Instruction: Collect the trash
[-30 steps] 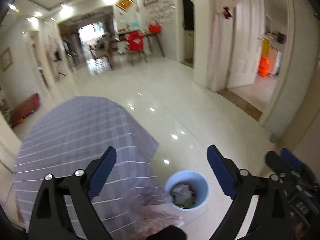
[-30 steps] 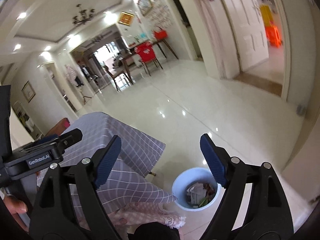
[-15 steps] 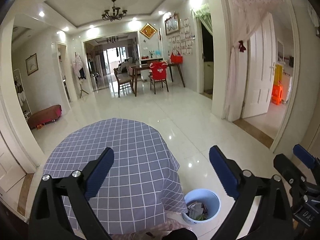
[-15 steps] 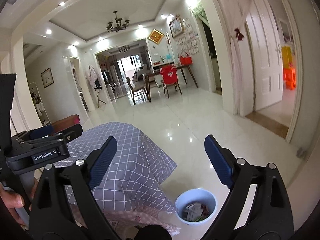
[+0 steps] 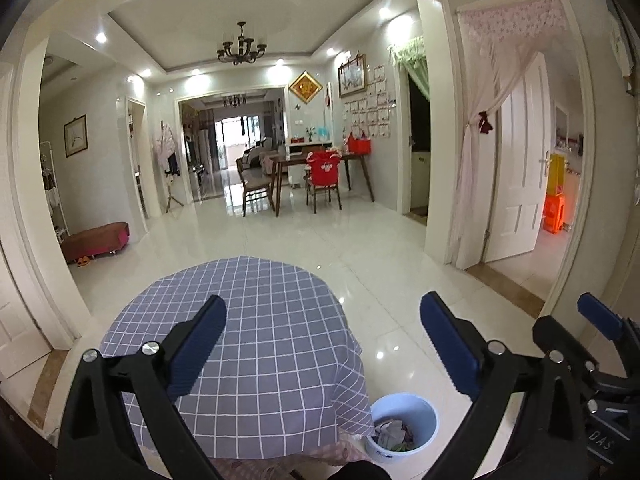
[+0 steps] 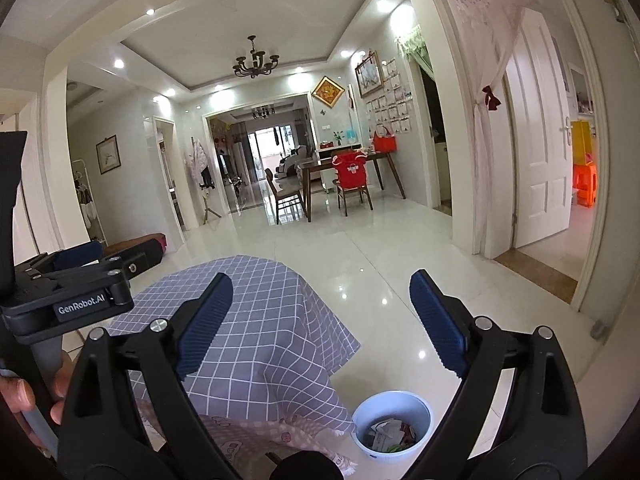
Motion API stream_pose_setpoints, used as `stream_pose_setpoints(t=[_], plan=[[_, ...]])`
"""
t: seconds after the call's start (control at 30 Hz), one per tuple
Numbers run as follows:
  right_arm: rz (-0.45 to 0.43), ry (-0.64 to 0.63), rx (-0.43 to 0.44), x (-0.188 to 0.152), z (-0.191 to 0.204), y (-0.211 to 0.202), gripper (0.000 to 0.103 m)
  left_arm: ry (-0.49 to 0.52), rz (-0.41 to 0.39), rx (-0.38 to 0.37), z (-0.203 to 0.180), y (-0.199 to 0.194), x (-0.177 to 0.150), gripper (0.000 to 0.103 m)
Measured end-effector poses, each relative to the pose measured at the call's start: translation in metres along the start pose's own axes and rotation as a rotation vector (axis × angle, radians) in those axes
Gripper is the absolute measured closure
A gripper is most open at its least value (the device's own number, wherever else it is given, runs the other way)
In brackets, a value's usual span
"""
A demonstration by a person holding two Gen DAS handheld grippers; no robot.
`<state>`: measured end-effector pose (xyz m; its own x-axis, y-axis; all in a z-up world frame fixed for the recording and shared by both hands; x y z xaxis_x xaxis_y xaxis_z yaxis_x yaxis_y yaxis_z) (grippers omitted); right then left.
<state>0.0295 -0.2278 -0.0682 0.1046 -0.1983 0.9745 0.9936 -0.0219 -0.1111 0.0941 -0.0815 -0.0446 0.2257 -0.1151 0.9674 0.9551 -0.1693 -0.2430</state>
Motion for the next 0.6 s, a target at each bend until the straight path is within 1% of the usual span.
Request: stream_pose_setpoints(t=[0.23, 0.6], plan=[[-0.014, -0.004, 0.011, 0.003, 0.007, -0.009, 0.014, 0.02, -0.032, 0.019, 0.007, -0.014, 0.005, 0.007], [-0.023, -0.015, 0.014, 0.007, 0.006, -0.013, 0.014, 0.025, -0.041, 0.026, 0.012, -0.024, 0.008, 0.007]])
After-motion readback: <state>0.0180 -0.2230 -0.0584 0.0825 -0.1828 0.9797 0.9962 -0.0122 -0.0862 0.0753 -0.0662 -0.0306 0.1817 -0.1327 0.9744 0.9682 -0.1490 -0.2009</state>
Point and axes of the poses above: each gripper's, at about its wrist camera, not at the fingertips, and y roughly the way its jaws point, z to its left, x to its top, the point moved 10 cm from there along y, roughly the way its jaws point, and after that the axes turned 8 degrees about -z, right-handed, at the moved point
